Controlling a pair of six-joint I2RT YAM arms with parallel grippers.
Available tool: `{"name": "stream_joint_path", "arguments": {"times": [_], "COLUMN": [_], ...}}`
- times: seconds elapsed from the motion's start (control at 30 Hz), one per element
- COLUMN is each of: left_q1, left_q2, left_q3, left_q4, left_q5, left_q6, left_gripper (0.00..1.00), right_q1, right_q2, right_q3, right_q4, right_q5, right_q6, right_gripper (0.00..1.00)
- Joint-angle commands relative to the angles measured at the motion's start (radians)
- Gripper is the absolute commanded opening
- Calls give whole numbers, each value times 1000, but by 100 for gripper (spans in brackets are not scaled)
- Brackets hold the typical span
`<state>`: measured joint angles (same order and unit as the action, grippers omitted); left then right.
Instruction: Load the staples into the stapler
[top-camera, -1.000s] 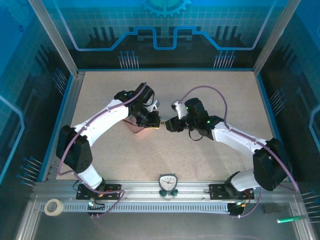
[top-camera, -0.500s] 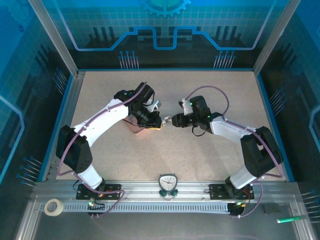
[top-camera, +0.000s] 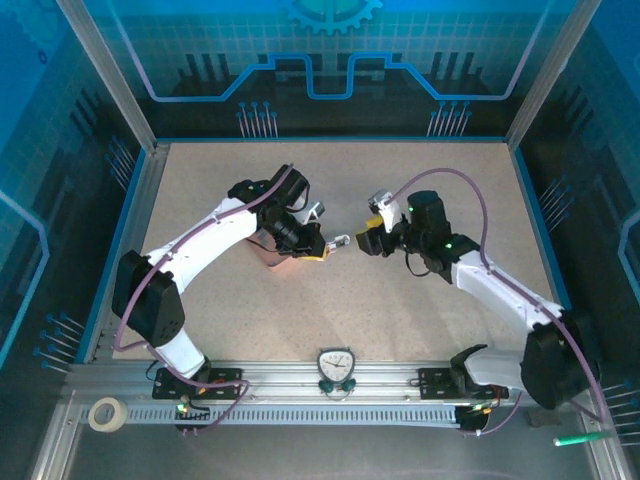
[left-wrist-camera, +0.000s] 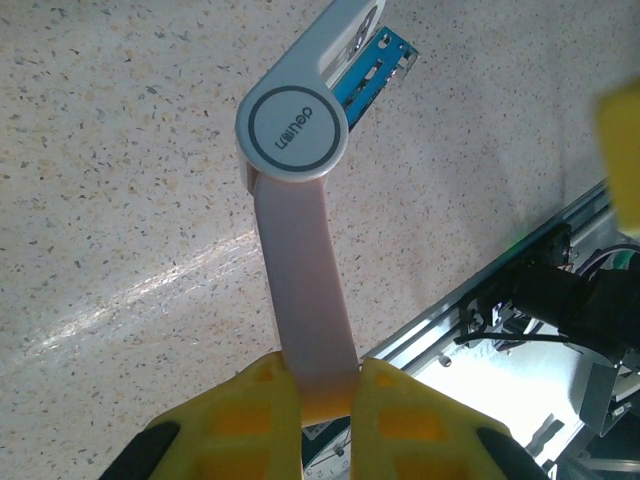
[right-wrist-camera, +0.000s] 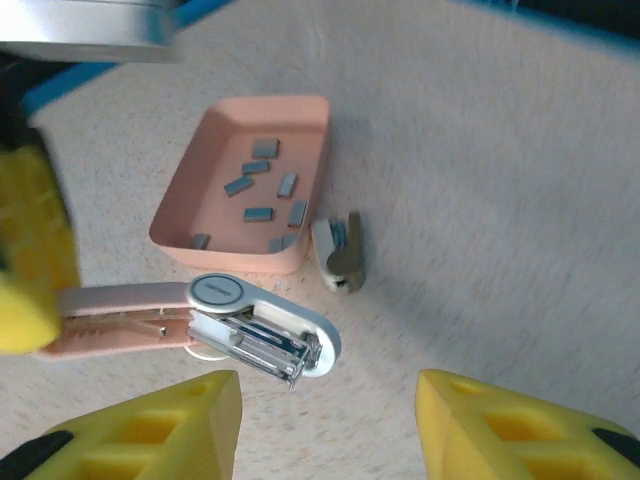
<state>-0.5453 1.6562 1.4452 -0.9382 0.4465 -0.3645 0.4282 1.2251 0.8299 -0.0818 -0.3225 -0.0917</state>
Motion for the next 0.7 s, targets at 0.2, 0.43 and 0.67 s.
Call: {"name": "stream_joint_path", "arguments": {"times": [0.2, 0.43, 0.67], "left_q1": [-5, -5, -5], "left_q2": [7, 16, 26], "left_q3": [49, 70, 81], "left_q4": [-22, -47, -60], "left_q5": [79, 104, 121], "left_q6": [31, 61, 79], "left_gripper": [0, 0, 0], "right_q1": [111, 125, 132], "right_q2": [32, 138, 155], "right_q3": [-26, 41, 43], "right_q4": [-24, -4, 56], "right_q5": [-65, -91, -110], "right_q6": [-889, -1057, -1071], "right_gripper": [55, 51, 50]}}
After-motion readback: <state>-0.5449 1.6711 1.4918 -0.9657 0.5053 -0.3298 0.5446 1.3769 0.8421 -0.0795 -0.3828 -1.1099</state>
